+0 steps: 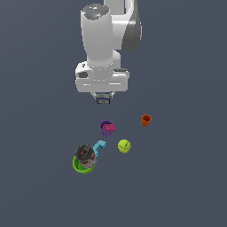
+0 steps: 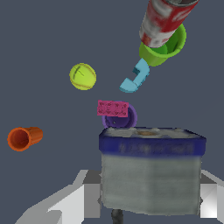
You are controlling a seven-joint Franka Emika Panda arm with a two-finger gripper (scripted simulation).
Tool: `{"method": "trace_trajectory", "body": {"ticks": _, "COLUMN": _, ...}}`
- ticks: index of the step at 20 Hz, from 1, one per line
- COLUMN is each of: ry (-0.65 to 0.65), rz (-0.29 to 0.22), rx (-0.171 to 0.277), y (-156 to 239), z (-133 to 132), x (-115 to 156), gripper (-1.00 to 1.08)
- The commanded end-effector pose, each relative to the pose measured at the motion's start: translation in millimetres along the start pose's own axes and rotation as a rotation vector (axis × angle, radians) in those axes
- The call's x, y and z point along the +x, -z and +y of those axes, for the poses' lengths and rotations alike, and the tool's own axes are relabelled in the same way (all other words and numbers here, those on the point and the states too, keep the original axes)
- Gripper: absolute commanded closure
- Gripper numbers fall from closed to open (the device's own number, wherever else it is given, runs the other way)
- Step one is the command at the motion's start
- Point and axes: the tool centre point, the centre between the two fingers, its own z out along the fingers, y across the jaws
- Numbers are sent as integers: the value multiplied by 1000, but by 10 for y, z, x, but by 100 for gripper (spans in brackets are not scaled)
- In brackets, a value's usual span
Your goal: Pick up a designated object from a clutter of objects.
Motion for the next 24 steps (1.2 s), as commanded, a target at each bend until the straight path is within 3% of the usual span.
{"method": "trace_trajectory", "body": {"ticks": 1, "ry": 1, "rz": 0, "rx": 1, "y": 222, "z": 205, "x": -66, "gripper": 108}}
{"method": "trace_trajectory", "body": {"ticks": 13, "ry": -1, "rz": -1, "rx": -3, "y": 1065, "z": 1014, "x": -258, "gripper": 108}}
{"method": "trace_trajectory", "body": {"ticks": 24, "ry": -1, "rz": -1, "rx": -5, "y": 1279, "z": 1221, "x": -276, "gripper": 108}}
